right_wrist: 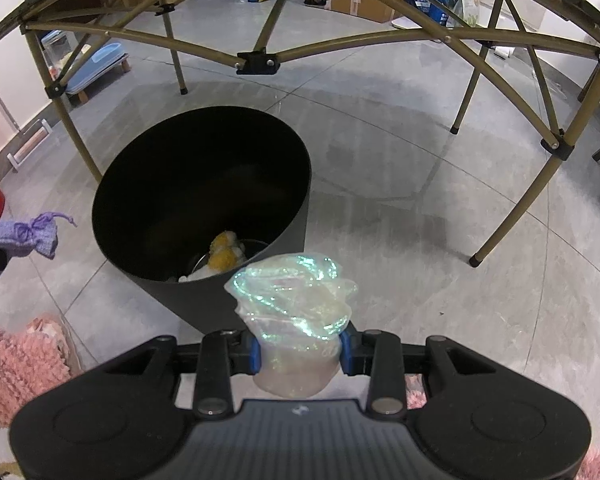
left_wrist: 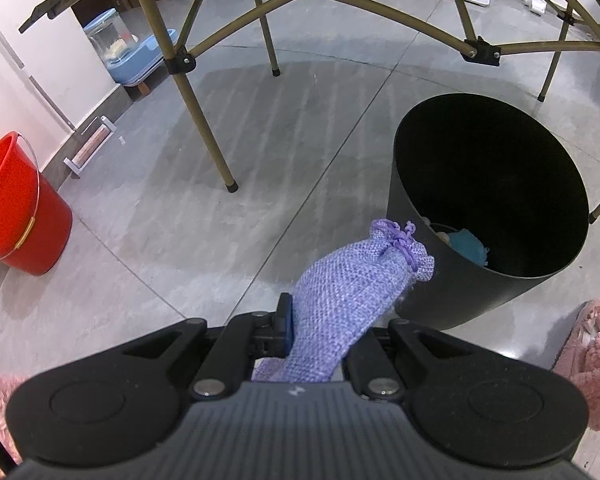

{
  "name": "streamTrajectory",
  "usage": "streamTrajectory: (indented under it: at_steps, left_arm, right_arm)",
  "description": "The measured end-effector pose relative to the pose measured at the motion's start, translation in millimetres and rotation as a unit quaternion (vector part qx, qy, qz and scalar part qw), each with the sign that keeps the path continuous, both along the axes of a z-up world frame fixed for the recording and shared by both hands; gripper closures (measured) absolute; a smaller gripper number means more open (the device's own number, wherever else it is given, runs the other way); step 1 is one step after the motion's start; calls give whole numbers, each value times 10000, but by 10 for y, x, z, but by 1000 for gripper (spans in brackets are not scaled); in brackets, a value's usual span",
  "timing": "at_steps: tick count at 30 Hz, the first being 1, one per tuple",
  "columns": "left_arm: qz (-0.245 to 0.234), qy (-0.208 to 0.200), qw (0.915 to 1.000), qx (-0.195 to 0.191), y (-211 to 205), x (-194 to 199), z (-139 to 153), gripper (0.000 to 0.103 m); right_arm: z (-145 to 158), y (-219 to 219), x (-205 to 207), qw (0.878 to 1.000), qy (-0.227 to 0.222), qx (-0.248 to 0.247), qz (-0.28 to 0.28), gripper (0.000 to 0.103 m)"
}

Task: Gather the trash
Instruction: 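Lower the purple pouch into the bin and open the left tool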

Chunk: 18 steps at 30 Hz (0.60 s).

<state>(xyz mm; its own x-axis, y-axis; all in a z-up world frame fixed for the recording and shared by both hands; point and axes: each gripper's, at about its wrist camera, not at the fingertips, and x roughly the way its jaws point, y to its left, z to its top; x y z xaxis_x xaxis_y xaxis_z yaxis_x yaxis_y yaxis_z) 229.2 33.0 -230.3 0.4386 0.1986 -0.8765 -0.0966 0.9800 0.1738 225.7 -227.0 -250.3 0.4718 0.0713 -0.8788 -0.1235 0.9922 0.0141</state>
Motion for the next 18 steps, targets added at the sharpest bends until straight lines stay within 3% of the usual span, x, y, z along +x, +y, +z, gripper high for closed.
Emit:
streamTrajectory:
  at_steps: [18]
  left_arm:
    - [149,-71,9999,28,-5,42,57,97]
  right_arm:
    - [-4,-88,308,9998,-120,11,-187,69]
